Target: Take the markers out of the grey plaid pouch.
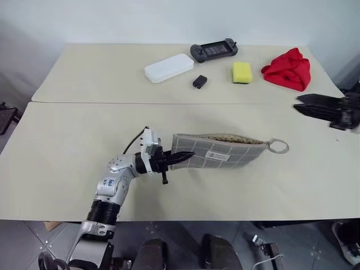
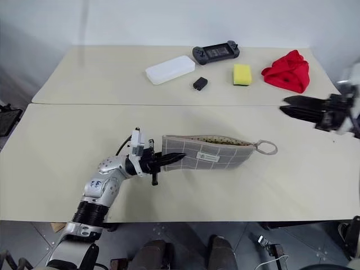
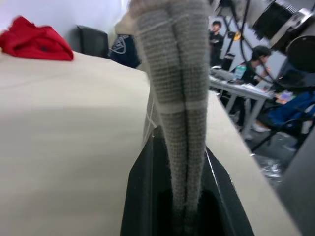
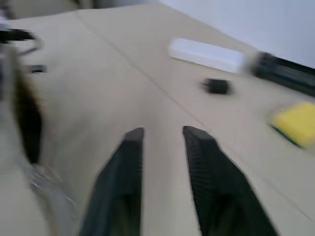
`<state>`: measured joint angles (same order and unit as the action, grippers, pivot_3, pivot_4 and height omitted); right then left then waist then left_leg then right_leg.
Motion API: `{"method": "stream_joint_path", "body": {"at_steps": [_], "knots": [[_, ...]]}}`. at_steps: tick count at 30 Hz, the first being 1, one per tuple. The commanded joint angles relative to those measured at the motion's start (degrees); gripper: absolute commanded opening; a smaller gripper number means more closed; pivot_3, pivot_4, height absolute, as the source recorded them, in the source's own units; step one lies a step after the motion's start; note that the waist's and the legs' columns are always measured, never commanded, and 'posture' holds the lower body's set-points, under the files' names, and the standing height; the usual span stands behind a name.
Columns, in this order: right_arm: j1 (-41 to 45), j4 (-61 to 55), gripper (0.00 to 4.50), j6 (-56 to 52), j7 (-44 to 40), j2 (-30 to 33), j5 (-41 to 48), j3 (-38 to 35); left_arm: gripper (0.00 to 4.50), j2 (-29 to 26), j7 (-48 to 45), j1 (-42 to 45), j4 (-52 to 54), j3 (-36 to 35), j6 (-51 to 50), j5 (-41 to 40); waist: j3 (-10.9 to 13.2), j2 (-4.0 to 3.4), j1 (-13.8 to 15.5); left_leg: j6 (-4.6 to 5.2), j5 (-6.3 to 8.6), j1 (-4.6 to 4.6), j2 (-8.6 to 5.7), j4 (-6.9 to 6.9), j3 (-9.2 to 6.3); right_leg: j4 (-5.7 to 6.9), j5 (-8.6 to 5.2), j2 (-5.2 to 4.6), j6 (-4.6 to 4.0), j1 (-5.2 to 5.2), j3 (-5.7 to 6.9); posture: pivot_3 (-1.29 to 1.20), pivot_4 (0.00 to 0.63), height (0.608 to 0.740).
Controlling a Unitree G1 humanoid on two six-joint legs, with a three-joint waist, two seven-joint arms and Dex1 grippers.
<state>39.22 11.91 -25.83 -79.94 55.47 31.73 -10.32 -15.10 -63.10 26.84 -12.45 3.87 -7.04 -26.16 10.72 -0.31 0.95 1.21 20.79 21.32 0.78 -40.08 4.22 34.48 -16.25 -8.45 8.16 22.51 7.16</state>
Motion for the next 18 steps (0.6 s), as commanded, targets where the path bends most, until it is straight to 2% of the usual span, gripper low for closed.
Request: {"method": "stream_joint_path", "body": {"at_steps": [1, 8, 18], "knots": [[-0.3, -12.6, 0.01, -4.5, 0.3, -2.9, 1.8, 6.5, 0.00, 0.8, -0.2, 0.0, 0.5, 0.6, 2.1, 1.1, 0.0, 0.00, 0.2, 0.00, 0.00, 0.01, -0.01, 0.00, -0.08, 0.00, 0.00, 0.00, 0.00, 0.00, 0.01, 0.00, 0.150, 0.740], [2.3, -14.7, 0.01, -3.5, 2.7, -7.3, -3.8, 15.0, 0.00, 0.4, -0.2, -1.2, 1.4, 0.8, 2.1, 1.1, 0.0, 0.01, 1.0, 0.10, 0.06, 0.28, -0.19, -0.23, -0.31, -0.06, 0.03, -0.13, 0.05, -0.03, 0.22, 0.00, 0.150, 0.740], [4.5, -12.2, 0.01, 1.8, -1.6, -7.7, -11.1, 21.1, 0.00, 0.7, 0.7, -1.8, 1.6, 1.0, 3.6, 2.3, 0.0, 0.01, 0.4, 0.09, 0.05, 0.27, -0.16, -0.22, -0.29, -0.05, 0.03, -0.10, 0.06, -0.04, 0.27, 0.00, 0.150, 0.740]]}}
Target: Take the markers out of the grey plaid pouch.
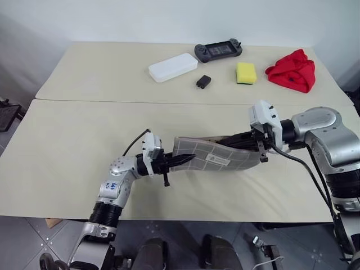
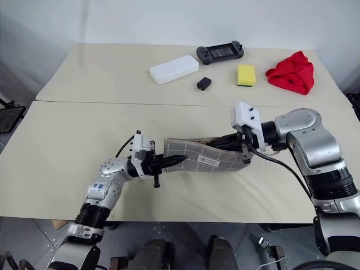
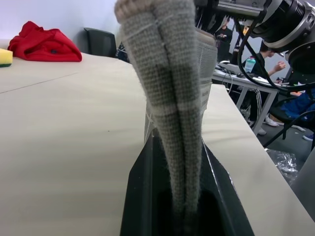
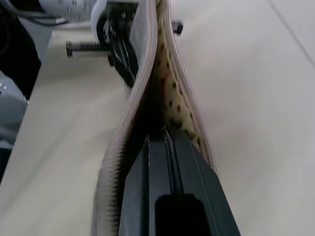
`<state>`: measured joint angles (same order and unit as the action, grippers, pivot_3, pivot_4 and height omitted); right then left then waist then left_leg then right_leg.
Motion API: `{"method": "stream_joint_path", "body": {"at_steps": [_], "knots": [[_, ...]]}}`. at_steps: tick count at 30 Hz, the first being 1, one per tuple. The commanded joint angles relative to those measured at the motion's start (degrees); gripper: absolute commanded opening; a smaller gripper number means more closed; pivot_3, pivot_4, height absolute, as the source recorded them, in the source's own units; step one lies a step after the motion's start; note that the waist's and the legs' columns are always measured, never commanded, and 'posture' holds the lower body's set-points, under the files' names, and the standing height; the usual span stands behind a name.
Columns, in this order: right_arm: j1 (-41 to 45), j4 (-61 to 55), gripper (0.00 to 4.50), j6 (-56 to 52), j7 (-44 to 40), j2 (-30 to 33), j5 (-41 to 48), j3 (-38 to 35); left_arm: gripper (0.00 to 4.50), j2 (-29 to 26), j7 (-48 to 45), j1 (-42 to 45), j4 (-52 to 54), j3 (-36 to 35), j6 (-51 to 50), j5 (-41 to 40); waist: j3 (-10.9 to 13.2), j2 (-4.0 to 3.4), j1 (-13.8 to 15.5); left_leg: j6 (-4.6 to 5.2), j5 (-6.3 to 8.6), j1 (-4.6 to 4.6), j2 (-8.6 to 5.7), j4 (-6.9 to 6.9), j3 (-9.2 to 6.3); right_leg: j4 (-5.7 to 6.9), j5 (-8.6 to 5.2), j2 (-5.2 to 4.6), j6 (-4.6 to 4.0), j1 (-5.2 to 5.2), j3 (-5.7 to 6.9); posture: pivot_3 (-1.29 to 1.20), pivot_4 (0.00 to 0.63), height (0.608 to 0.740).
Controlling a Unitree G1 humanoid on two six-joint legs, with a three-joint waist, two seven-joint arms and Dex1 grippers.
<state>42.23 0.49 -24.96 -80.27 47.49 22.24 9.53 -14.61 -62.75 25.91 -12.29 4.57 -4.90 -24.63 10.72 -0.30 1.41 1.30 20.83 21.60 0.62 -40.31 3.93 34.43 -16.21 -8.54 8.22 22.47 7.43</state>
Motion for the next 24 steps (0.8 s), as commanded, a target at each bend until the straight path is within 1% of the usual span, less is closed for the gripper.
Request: {"method": "stream_joint_path", "body": {"at_steps": [1, 5, 9, 12, 14, 16, 20, 24], "knots": [[2.2, -1.2, 0.01, 0.2, -1.2, 0.4, -2.6, 2.3, 0.00, 0.4, 0.9, -1.2, 1.6, 0.1, 1.8, 0.8, 0.0, 0.00, -0.1, 0.00, 0.00, 0.00, 0.00, 0.00, 0.00, 0.00, 0.00, 0.00, 0.00, 0.00, 0.00, 0.00, 0.150, 0.740], [4.1, -3.1, 0.01, -4.2, -0.4, 0.3, -3.9, 4.5, 0.00, 0.6, 1.5, -2.4, 2.5, 0.2, 2.1, 0.8, 0.0, 0.00, -0.1, 0.00, 0.00, -0.01, 0.03, 0.00, -0.01, 0.01, 0.00, 0.01, 0.00, 0.01, 0.00, 0.00, 0.150, 0.740], [3.9, -4.5, 0.01, -5.1, -0.4, 0.6, -5.0, 5.6, 0.00, 0.4, 1.8, -3.1, 3.1, 0.3, 2.3, 0.8, 0.0, 0.00, -0.1, 0.00, 0.00, 0.00, 0.02, -0.01, -0.02, 0.01, 0.00, 0.00, 0.00, 0.00, -0.01, 0.00, 0.150, 0.740], [3.5, -6.4, 0.58, -6.6, -0.3, 1.0, -5.4, 6.1, 0.00, -0.2, 1.7, -3.4, 3.2, 0.4, 3.0, 1.3, 0.0, 0.00, -0.1, 0.00, 0.00, -0.01, 0.03, 0.00, -0.01, 0.01, 0.00, 0.01, 0.00, 0.01, -0.01, 0.00, 0.150, 0.740], [3.9, -6.8, 1.23, -6.5, 2.7, -0.9, -6.0, 5.3, 0.00, -0.2, 1.9, -3.4, 3.1, 0.4, 3.1, 1.2, 0.0, 0.00, -0.1, -0.01, 0.00, -0.01, 0.04, 0.00, -0.01, 0.01, 0.00, 0.01, 0.00, 0.01, -0.01, 0.00, 0.150, 0.740], [4.2, -7.5, 1.88, -6.6, 3.5, -1.7, -5.9, 5.0, 0.00, -0.1, 2.2, -3.4, 3.4, 0.4, 3.0, 1.1, 0.0, 0.00, -0.2, 0.00, 0.00, -0.01, 0.03, 0.00, -0.01, 0.01, 0.00, 0.01, 0.00, 0.00, -0.02, 0.00, 0.150, 0.740], [3.7, -8.5, 3.17, -5.8, 2.8, -1.1, -6.4, 6.0, 0.00, -0.1, 2.3, -3.7, 3.9, 0.6, 3.0, 1.0, 0.0, 0.00, -0.2, -0.01, 0.00, -0.01, 0.04, 0.00, -0.02, 0.01, 0.00, 0.01, 0.00, 0.01, -0.02, 0.00, 0.150, 0.740], [3.6, -10.4, 3.17, -6.8, 1.5, -0.2, -7.6, 8.0, 0.00, 0.1, 2.5, -3.7, 3.9, 0.9, 3.0, 1.1, 0.0, 0.00, -0.2, -0.01, 0.00, -0.01, 0.03, 0.00, -0.01, 0.01, 0.00, 0.01, 0.00, 0.01, -0.02, 0.00, 0.150, 0.740]]}}
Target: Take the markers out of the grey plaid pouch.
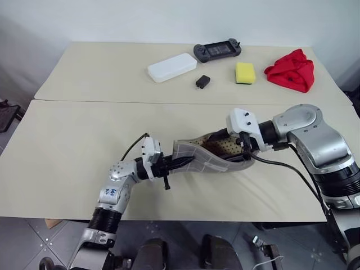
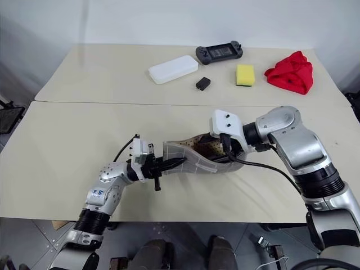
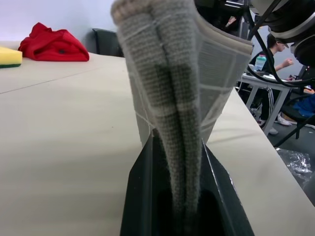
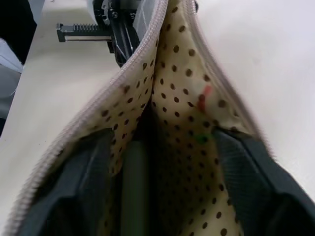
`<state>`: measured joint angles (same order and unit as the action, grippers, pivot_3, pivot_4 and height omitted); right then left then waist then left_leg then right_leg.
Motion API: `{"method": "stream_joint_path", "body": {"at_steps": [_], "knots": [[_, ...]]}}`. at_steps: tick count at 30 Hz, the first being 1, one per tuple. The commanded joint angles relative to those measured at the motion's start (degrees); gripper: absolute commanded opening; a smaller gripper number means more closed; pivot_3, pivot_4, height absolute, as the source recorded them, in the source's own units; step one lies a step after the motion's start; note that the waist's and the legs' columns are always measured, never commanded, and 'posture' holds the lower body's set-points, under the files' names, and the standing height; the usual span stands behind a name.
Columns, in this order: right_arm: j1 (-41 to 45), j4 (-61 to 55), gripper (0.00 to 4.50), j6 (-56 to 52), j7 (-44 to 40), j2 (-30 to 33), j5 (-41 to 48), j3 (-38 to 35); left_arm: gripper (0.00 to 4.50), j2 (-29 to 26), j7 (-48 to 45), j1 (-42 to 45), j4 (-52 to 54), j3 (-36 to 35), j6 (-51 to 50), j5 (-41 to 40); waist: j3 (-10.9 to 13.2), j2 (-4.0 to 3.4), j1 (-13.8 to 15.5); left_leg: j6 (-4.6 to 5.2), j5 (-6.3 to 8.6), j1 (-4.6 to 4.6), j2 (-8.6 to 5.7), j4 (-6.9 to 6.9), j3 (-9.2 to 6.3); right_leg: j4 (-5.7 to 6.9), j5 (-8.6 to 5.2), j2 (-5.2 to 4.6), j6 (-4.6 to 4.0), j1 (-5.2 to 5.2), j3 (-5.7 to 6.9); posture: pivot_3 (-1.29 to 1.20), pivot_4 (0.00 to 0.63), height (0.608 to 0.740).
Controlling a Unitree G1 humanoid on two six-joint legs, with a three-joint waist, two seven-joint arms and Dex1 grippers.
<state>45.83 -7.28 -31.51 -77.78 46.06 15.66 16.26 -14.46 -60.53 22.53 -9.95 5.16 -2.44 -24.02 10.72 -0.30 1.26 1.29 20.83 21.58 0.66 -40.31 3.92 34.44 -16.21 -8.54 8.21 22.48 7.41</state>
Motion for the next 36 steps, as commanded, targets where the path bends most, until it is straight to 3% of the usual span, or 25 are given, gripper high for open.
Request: {"method": "stream_joint_path", "body": {"at_steps": [1, 19, 22, 25, 27, 30, 36], "knots": [[0.0, -2.9, 3.17, 0.0, -1.1, 1.4, -1.4, 1.6, 0.00, 0.0, 0.3, -0.4, 1.5, 0.4, 0.5, 0.6, 0.0, 0.00, 0.0, 0.00, 0.00, 0.00, 0.00, 0.00, 0.00, 0.00, 0.00, 0.00, 0.00, 0.00, 0.00, 0.00, 0.150, 0.740], [1.9, -4.4, 3.17, -1.8, 1.5, 1.0, -11.8, 7.8, 0.00, -0.3, 0.2, -0.1, 1.3, 0.3, 0.7, 1.0, 0.0, 0.00, 0.0, 0.00, 0.00, -0.03, 0.00, 0.00, -0.01, 0.01, 0.00, 0.00, 0.00, -0.01, -0.02, 0.00, 0.150, 0.740], [1.6, -4.2, 3.68, -1.3, 1.1, 1.4, -12.3, 8.2, 0.00, -0.3, 0.3, -0.1, 1.3, 0.4, 0.6, 0.9, 0.0, 0.00, 0.0, 0.00, 0.00, -0.03, 0.00, 0.00, -0.01, 0.01, 0.00, 0.00, 0.00, -0.01, -0.02, 0.00, 0.150, 0.740], [1.1, -4.5, 4.48, -0.4, 1.1, 1.1, -11.5, 7.3, 0.00, -0.4, 0.3, -0.1, 1.2, 0.4, 0.7, 1.0, 0.0, 0.00, -0.1, -0.01, 0.00, -0.03, 0.01, 0.00, -0.01, 0.01, 0.00, 0.00, 0.00, -0.01, -0.02, 0.00, 0.150, 0.740], [0.8, -4.6, 4.48, -0.2, 1.1, 0.9, -10.9, 6.8, 0.00, -0.6, 0.4, -0.1, 1.3, 0.4, 0.7, 0.9, 0.0, 0.00, -0.1, -0.01, 0.00, -0.03, 0.01, 0.00, -0.01, 0.02, 0.00, 0.01, 0.00, -0.01, -0.02, 0.00, 0.150, 0.740], [0.7, -4.4, 3.84, 0.0, 1.2, 0.8, -10.7, 6.5, 0.00, -0.8, 0.4, -0.1, 1.3, 0.2, 0.7, 0.9, 0.0, 0.00, -0.1, -0.01, -0.01, -0.04, 0.02, 0.00, -0.01, 0.02, 0.00, 0.01, 0.00, -0.01, -0.02, 0.00, 0.150, 0.740], [0.5, -4.0, 1.85, 0.7, 1.0, 0.7, -10.4, 6.4, 0.00, -0.8, 0.5, -0.4, 1.5, -0.1, 0.6, 0.9, 0.0, 0.00, 0.0, -0.01, -0.01, -0.04, -0.01, 0.00, -0.01, 0.02, 0.00, 0.00, 0.00, -0.01, -0.03, 0.00, 0.150, 0.740]]}}
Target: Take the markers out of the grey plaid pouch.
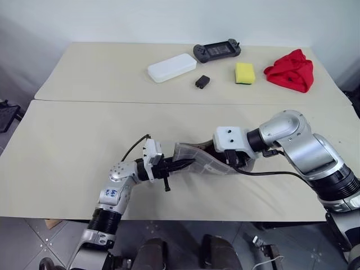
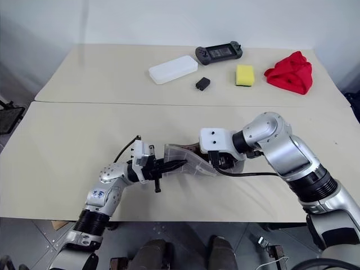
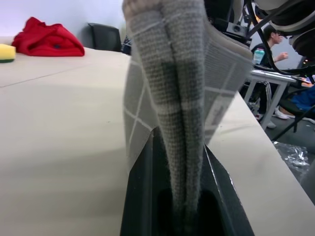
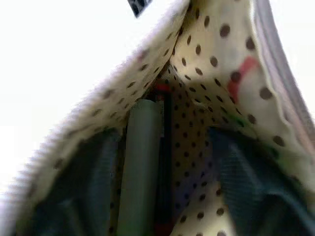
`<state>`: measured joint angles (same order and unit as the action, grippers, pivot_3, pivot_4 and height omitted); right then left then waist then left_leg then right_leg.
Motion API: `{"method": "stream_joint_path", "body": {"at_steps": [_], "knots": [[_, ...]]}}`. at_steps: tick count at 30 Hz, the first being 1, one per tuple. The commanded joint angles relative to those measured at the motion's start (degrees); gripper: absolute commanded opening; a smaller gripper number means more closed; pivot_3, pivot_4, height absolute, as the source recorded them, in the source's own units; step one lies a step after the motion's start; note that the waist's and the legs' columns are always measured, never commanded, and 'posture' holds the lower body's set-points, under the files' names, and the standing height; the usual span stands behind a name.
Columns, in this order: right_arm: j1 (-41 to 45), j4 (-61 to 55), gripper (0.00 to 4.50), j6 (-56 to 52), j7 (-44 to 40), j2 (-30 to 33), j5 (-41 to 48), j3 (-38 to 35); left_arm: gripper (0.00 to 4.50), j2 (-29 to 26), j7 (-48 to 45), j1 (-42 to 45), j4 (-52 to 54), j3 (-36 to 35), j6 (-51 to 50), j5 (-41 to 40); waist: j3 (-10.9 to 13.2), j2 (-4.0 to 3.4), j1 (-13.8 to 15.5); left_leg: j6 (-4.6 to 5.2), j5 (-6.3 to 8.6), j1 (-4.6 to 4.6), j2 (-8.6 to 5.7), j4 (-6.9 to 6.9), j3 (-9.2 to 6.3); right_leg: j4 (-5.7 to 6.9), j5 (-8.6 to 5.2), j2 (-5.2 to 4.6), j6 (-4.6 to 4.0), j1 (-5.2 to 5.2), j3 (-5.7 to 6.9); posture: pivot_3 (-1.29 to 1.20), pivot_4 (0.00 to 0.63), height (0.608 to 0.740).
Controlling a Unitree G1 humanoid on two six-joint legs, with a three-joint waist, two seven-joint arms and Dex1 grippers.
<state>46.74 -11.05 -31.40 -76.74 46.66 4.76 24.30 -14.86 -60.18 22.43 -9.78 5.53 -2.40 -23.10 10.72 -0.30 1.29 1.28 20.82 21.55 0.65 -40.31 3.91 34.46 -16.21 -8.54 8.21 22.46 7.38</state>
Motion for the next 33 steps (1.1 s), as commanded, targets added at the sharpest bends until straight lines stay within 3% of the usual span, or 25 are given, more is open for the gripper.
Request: {"method": "stream_joint_path", "body": {"at_steps": [1, 10, 22, 33], "knots": [[-0.4, 0.1, 1.52, 1.2, 0.5, -0.2, 0.3, -1.7, 0.00, -0.4, 0.2, -0.3, 1.4, -0.5, 0.5, 0.0, 0.0, 0.00, 0.0, 0.00, 0.00, 0.00, 0.00, 0.00, 0.00, 0.00, 0.00, 0.00, 0.00, 0.00, 0.00, 0.00, 0.150, 0.740], [-0.3, -0.4, 1.52, 1.5, 0.2, -0.9, -0.7, 0.2, 0.00, -0.3, 0.2, -0.1, 1.2, -0.5, 0.5, 0.0, 0.0, 0.00, -0.1, 0.00, 0.00, 0.00, 0.01, 0.00, 0.00, 0.00, 0.00, 0.01, 0.00, 0.00, 0.01, 0.00, 0.150, 0.740], [1.5, 1.6, 1.52, 0.9, 2.4, -2.6, -8.8, 4.3, 0.00, 0.4, 0.3, -0.4, 1.5, 0.2, 1.0, 0.5, 0.0, 0.00, -0.2, -0.02, -0.01, -0.05, 0.02, -0.01, 0.00, 0.06, 0.00, 0.01, 0.00, 0.00, -0.04, 0.00, 0.150, 0.740], [-1.7, 1.5, 1.52, 0.1, 2.4, -3.9, -12.7, 7.9, 0.00, 0.6, 0.7, -1.5, 2.8, 0.8, 1.0, 0.6, 0.0, -0.01, -0.3, -0.02, -0.01, -0.08, 0.02, -0.01, 0.00, 0.07, 0.00, 0.01, 0.00, 0.00, -0.06, 0.00, 0.150, 0.740]]}}
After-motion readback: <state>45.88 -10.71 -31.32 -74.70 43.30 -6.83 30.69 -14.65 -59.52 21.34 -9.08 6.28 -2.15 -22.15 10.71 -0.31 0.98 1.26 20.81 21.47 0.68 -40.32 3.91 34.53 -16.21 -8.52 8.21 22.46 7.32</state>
